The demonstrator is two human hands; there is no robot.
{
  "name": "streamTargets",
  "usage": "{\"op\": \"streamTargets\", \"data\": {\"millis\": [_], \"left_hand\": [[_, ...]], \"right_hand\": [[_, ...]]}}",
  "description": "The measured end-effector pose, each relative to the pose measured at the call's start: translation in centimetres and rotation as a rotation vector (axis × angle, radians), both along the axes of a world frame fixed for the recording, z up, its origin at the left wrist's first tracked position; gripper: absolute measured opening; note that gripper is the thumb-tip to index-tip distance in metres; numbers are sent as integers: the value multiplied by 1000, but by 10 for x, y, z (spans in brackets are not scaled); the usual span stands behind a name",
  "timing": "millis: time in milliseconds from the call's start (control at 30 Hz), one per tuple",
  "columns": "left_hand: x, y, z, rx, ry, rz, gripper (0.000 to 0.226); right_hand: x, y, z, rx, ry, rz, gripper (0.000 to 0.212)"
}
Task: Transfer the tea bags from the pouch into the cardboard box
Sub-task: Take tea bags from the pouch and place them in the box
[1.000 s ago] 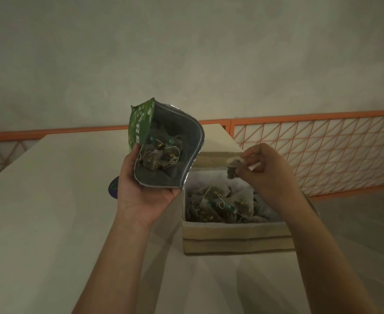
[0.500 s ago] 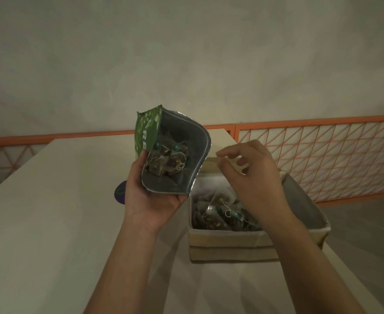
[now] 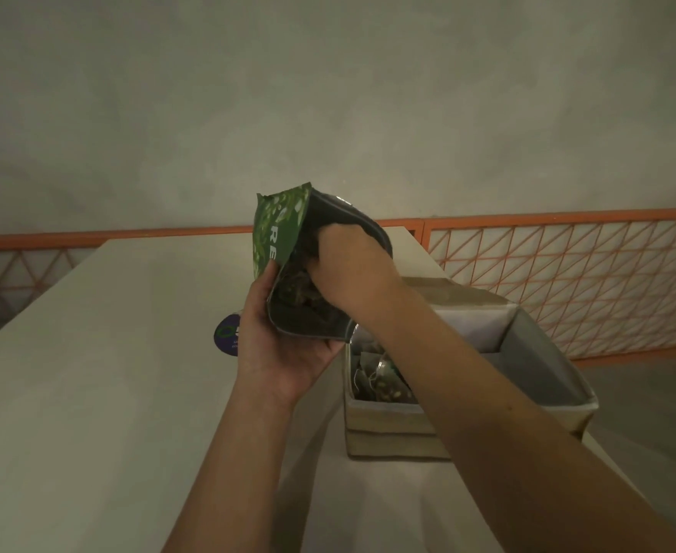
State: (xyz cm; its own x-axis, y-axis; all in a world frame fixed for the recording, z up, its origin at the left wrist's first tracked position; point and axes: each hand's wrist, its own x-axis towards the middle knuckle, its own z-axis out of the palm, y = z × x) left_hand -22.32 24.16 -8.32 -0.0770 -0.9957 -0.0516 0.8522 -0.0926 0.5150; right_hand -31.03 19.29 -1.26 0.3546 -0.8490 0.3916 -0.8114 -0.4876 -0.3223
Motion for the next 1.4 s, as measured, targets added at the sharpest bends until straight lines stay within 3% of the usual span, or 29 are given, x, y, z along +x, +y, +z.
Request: {"op": "streamTargets", "data": {"millis": [167,300,500,633,833,933,1033,1233,1400], "left_hand": [[1,0,-1,0,-28,19,50],[2,0,-2,-3,-26,21,49],[2,1,1,-20,-13,-9,51],[3,0,-1,-30,-36,-33,59],[3,-1,-3,-47,-3,-39,57],[2,0,-4,-61,7,-44,55],[1,0,-4,-67,11,-45,54],[0,-2,-5,-63,3,-37,56],[0,-2,-5,-54,8,-29,55]], "right_hand": [[11,-10,3,-20,145,-87,20],[8,-6,3,-59,119,-82,18],[-26,25,6,-69,-282,28,5],[-63,48,10,-3,-598,100,11],[-116,49,-2,116,-817,31,14],[-136,39,-20,173,-685,-78,15],[-150,31,-37,104,-529,-213,17],[-165,28,-53,110,-475,-295,11],[-157,32,-52,56,-485,-240,7]]}}
